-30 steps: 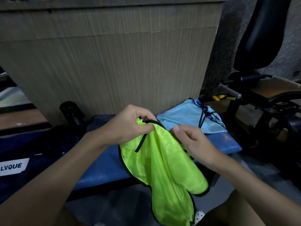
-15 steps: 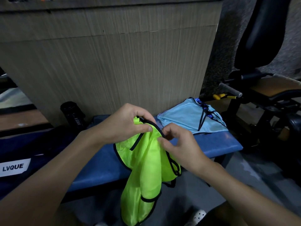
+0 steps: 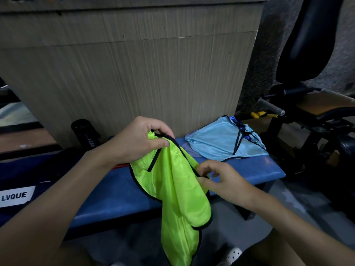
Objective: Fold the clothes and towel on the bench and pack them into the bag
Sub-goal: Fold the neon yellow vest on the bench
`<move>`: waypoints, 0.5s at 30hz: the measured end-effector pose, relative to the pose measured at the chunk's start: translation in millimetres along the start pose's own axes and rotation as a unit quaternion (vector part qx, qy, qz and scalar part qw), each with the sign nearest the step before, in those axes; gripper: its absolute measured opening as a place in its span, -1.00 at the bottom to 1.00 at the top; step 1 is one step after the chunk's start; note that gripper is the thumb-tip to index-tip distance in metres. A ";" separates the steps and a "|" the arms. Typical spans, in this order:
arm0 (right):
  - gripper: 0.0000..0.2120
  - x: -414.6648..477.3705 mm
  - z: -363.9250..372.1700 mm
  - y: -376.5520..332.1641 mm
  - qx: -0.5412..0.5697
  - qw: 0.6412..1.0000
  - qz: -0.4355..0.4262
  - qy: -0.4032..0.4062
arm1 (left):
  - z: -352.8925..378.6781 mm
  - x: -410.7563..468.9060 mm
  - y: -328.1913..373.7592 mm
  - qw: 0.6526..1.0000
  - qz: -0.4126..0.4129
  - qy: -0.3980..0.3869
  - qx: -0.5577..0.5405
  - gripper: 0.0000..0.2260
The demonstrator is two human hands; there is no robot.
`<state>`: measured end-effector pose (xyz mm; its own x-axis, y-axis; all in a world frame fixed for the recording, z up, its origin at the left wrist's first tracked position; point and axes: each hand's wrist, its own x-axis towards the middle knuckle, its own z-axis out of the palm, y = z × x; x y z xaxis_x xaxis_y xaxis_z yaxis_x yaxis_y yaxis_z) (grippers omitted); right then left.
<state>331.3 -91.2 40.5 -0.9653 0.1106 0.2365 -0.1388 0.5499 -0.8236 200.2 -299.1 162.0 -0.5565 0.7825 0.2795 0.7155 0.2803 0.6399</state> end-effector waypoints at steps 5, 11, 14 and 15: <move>-0.64 -1.6 13.0 5.8 -0.004 0.998 0.031 -0.046 | -0.2 0.8 0.8 1.000 0.003 0.000 -0.011 -0.81; -0.77 2.5 6.7 -1.4 -0.011 0.999 0.018 0.047 | -5.2 0.0 -10.0 0.999 -0.036 -0.002 0.019 -0.83; -0.76 5.6 -7.2 -12.0 0.003 0.996 0.010 0.084 | -8.2 -0.9 -16.4 0.999 -0.042 0.001 0.033 -0.86; -0.77 6.2 -12.2 -16.6 0.013 0.997 0.008 0.071 | -8.8 -0.6 -17.6 0.999 -0.035 0.013 0.035 -0.87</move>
<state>330.3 -89.5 61.9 -0.9266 0.2368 0.2921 -0.1308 0.5253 -0.8408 184.2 -309.3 156.8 -0.6168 0.7447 0.2550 0.7016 0.3733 0.6069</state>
